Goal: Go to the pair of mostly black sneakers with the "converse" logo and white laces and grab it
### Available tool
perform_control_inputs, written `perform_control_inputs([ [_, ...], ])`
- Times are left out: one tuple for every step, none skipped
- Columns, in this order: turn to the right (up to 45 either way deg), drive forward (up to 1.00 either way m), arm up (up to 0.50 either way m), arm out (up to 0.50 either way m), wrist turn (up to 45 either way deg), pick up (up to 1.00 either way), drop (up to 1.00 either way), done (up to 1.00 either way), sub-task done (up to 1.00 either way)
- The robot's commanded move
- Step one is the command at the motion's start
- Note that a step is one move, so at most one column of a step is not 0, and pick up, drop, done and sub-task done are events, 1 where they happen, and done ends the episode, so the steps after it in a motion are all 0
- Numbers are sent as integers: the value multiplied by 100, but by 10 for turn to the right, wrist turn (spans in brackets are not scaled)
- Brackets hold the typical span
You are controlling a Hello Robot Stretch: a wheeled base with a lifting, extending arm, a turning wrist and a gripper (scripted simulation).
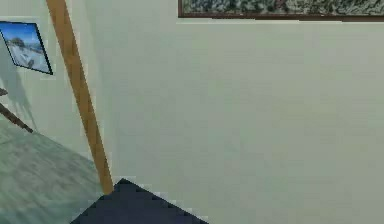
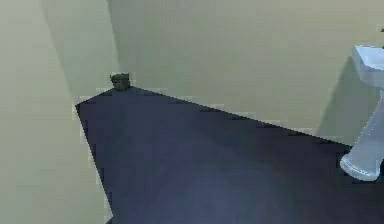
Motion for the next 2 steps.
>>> perform_control_inputs([
  [-450,0,0,0,0,0,0,0,0],
  [-30,0,0,0,0,0,0,0,0],
])
